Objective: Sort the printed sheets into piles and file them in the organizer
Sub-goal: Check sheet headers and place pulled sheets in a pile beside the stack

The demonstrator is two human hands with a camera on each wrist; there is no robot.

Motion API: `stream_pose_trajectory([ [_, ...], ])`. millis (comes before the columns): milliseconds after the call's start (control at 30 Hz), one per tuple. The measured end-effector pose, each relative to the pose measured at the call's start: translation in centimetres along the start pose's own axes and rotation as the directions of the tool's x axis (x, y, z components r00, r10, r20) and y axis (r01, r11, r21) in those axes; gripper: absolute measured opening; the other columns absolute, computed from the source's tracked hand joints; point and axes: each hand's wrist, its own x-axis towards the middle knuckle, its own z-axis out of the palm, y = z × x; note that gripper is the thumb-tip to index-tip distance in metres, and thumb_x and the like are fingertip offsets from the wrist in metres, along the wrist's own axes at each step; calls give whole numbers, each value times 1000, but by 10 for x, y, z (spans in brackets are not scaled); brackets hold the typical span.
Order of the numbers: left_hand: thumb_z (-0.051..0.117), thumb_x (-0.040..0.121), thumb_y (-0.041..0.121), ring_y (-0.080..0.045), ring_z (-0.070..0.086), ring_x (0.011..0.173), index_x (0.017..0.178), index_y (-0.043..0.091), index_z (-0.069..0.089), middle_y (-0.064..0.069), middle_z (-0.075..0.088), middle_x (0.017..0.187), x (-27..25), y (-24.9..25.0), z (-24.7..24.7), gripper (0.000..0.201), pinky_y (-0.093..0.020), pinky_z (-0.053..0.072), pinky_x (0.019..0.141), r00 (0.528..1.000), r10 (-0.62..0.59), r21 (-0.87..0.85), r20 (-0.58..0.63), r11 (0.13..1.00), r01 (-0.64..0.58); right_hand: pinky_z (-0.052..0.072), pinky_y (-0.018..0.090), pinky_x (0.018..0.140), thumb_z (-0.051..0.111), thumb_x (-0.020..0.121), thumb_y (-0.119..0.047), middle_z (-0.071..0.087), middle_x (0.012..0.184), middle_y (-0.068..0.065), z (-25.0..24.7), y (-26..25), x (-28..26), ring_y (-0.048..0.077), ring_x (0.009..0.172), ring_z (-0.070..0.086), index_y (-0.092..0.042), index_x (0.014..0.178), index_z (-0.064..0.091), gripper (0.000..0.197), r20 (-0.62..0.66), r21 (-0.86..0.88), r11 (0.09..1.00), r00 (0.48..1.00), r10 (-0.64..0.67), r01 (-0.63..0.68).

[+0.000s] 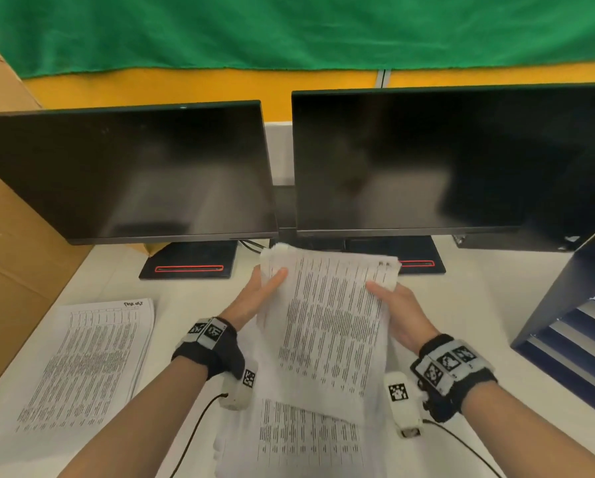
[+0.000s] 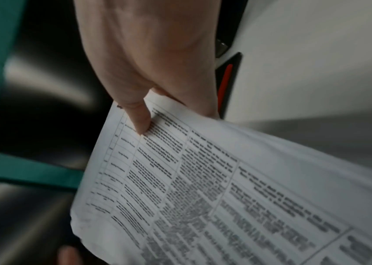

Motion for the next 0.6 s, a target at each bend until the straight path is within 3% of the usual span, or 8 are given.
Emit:
stream_pose_trajectory([
  [33, 57, 82, 61, -14, 53, 120, 136, 27, 34, 10, 53, 131, 4, 2, -1, 68, -42, 40, 104, 999, 27, -61, 22, 998, -26, 50, 46, 94, 55, 92, -12, 69, 113, 10, 3, -14, 2, 26, 104, 67, -9, 121, 60, 30, 5, 34, 999, 1000, -15, 15],
  [100, 63, 87, 42, -19, 62, 112, 134, 25, 42, 1, 60, 128, 13, 11, 0, 54, -47, 49, 95, 996, 86, -100, -21, 991, -88, 54, 43, 88, 57, 90, -6, 70, 111, 11, 12, -41, 4, 25, 100, 68, -9, 118, 61, 29, -6, 29, 995, 996, -91, 91],
  [167, 53, 94, 20, -19, 64, 105, 129, 18, 47, -5, 62, 122, 17, 32, 6, 36, -39, 54, 85, 975, 146, -103, -169, 981, -164, 57, 35, 81, 60, 87, -2, 71, 108, 8, 21, -63, 3, 19, 94, 70, -10, 115, 64, 29, -34, -58, 980, 981, -193, 191],
  [267, 44, 95, 11, -11, 62, 97, 122, 16, 46, 1, 60, 110, 16, 64, 17, 28, -20, 53, 67, 897, 278, -76, -343, 944, -322, 57, 26, 78, 63, 85, -4, 71, 107, 3, 33, -86, 2, 11, 93, 70, -9, 114, 65, 29, -48, -90, 950, 952, -303, 298],
  [367, 37, 100, 15, 0, 59, 96, 118, 22, 37, 10, 56, 107, 16, 72, 30, 20, -7, 50, 66, 834, 392, -22, -388, 901, -433, 50, 40, 94, 65, 85, -11, 69, 110, 13, 43, -94, 2, 28, 107, 64, -14, 99, 70, 16, -34, -30, 934, 934, -356, 355],
  [433, 34, 101, 17, -6, 59, 101, 116, 24, 31, 8, 55, 110, 16, 71, 38, 17, -17, 54, 77, 809, 445, -31, -385, 870, -493, 47, 44, 97, 65, 85, -17, 69, 111, 13, 47, -91, 6, 30, 110, 61, -18, 96, 71, 12, -40, -33, 935, 934, -355, 354],
  [500, 36, 100, 17, -11, 58, 101, 115, 23, 28, 5, 51, 111, 17, 67, 42, 18, -29, 56, 81, 797, 468, -40, -382, 854, -520, 50, 42, 94, 65, 86, -22, 68, 113, 9, 50, -85, 11, 25, 109, 62, -16, 107, 67, 22, -44, -33, 939, 939, -342, 341],
  [600, 47, 95, 18, -12, 56, 99, 117, 29, 27, 6, 47, 111, 26, 59, 39, 31, -37, 55, 84, 806, 412, -47, -424, 879, -474, 51, 38, 91, 67, 85, -22, 64, 117, 5, 50, -77, 20, 18, 107, 61, -17, 114, 60, 31, -113, -48, 942, 935, -335, 332],
])
